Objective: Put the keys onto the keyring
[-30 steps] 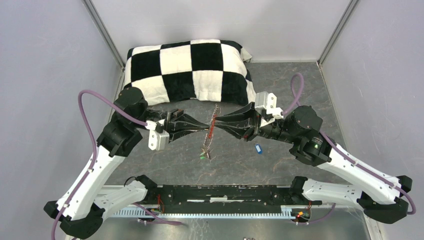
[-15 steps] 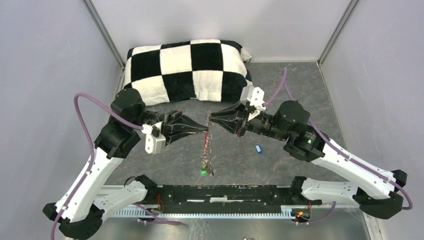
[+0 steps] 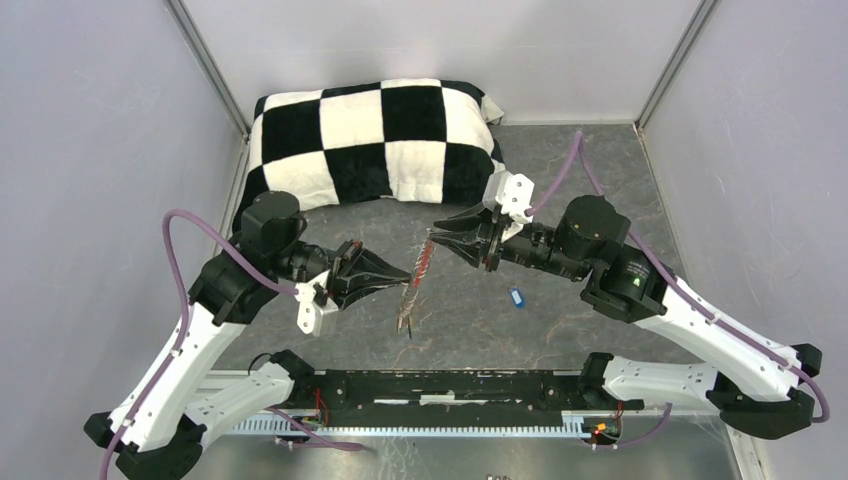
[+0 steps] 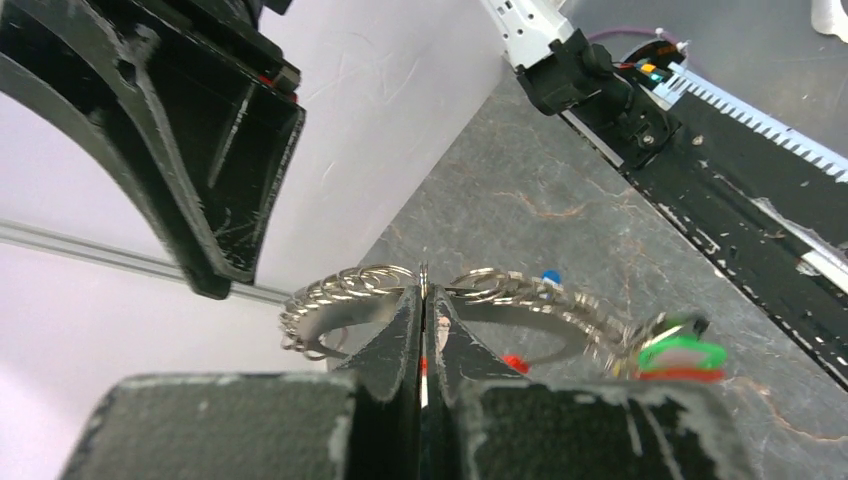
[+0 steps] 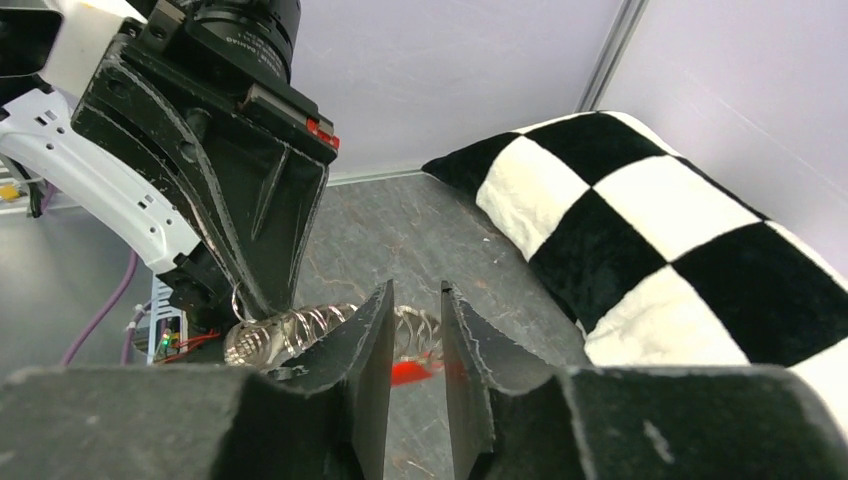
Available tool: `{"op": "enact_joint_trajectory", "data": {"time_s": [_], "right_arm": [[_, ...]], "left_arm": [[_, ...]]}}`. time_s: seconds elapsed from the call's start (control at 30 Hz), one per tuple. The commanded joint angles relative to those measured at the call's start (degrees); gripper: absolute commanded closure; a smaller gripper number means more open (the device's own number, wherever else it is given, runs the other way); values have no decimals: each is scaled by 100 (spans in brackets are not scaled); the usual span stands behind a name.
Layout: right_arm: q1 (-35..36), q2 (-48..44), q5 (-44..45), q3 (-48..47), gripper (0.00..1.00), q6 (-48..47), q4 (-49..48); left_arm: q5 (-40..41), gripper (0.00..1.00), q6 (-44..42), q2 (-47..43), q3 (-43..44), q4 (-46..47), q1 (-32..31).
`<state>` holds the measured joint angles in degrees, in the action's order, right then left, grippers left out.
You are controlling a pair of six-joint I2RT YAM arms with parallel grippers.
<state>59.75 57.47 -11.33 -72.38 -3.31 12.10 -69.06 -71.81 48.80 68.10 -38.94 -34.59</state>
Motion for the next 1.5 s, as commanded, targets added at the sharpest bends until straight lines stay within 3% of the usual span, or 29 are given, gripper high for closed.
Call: {"op": "enact_joint_trajectory", "data": {"time_s": [0.0, 0.17, 0.33, 0.63, 1.0, 1.2, 1.47], "right_arm": [[-15, 109, -82, -432, 69, -267, 226], [-12, 211, -293, -453, 68, -378, 504], [-7, 411, -807, -537, 69, -457, 833], [-1, 704, -1589, -576, 70, -557, 1281], [89, 845, -1775, -479, 66, -347, 1266], [135, 802, -1629, -173, 70, -233, 1196], [157, 757, -1389, 63, 73, -179, 1086]], "left_arm": [[-11, 98, 534, 64, 17, -107, -22], [146, 98, 1638, 263, 19, -241, -22], [131, 98, 1907, 507, 19, -747, -22], [95, 98, 2691, 530, -234, -455, -15], [402, 98, 3334, 486, -451, 74, -17], [621, 98, 3842, 328, -762, 656, -13], [698, 98, 3845, 289, -810, 720, -13]]}}
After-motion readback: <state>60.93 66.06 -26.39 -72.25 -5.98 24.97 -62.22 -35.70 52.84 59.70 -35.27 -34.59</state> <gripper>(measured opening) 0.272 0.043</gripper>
